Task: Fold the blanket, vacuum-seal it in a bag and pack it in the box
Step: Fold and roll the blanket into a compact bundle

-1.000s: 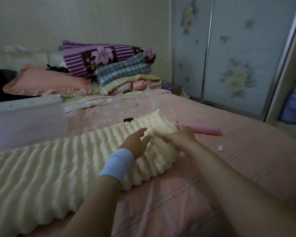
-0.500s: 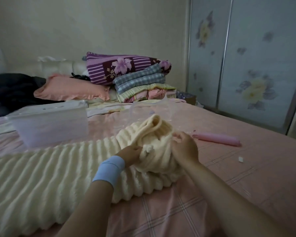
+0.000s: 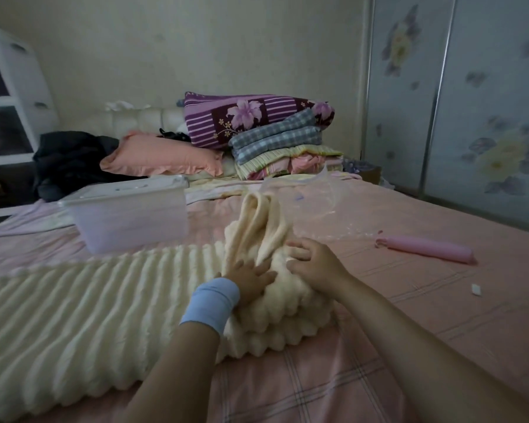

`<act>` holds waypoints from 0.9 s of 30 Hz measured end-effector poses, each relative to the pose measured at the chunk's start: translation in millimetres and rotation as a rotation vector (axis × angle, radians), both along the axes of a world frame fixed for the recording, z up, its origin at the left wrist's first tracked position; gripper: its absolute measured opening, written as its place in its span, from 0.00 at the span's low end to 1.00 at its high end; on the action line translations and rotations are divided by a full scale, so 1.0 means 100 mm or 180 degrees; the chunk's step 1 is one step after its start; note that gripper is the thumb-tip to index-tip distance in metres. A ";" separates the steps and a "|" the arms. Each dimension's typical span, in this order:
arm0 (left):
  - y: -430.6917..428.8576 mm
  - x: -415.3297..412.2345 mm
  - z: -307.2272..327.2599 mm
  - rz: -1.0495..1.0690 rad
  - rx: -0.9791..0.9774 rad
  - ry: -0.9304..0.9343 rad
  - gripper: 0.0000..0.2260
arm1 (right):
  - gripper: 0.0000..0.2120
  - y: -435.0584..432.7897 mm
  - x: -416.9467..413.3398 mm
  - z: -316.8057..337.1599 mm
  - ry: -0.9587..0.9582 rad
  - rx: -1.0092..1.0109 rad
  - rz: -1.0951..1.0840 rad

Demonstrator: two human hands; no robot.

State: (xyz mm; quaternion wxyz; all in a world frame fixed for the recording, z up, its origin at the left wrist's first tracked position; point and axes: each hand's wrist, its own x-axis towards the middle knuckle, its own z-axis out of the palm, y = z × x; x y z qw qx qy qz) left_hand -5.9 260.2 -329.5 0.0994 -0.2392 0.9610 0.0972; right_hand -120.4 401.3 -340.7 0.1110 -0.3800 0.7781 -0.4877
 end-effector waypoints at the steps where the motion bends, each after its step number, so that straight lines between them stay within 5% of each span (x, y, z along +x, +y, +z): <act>1: -0.03 0.05 -0.02 0.0077 -0.0021 -0.0173 0.24 | 0.33 -0.03 0.03 0.00 0.0161 0.0251 0.0051; 5: -0.07 0.12 0.23 0.0285 -0.0488 -0.0189 0.24 | 0.41 -0.19 0.14 0.02 0.0619 0.1234 0.0843; 8: -0.06 -0.05 0.53 0.0165 -0.1184 0.0952 0.19 | 0.34 -0.28 0.08 0.02 0.0568 0.1334 0.1137; 10: -0.07 -0.30 0.66 -0.0171 -0.1090 0.1399 0.19 | 0.27 -0.30 0.00 0.05 0.0555 0.1282 0.1133; 14: -0.29 -0.86 0.61 -0.0478 -0.1302 0.0385 0.22 | 0.15 -0.40 -0.20 0.06 0.0394 0.1153 0.1307; 18: -0.97 -0.93 0.22 0.0320 -0.1215 -0.0297 0.33 | 0.13 -0.49 -0.52 -0.01 0.0109 0.0810 0.0847; 21: -1.26 -0.75 -0.06 0.1064 -0.0146 -0.0190 0.43 | 0.25 -0.56 -0.64 -0.01 0.0635 0.0718 0.0650; 24: -1.47 -0.74 -0.27 0.1102 0.0028 -0.0428 0.51 | 0.47 -0.82 -0.60 -0.10 0.0828 0.1151 0.0895; 27: -1.56 -0.71 -0.26 0.1186 -0.0160 -0.0538 0.45 | 0.44 -1.11 -0.54 -0.37 0.0583 0.1765 0.1223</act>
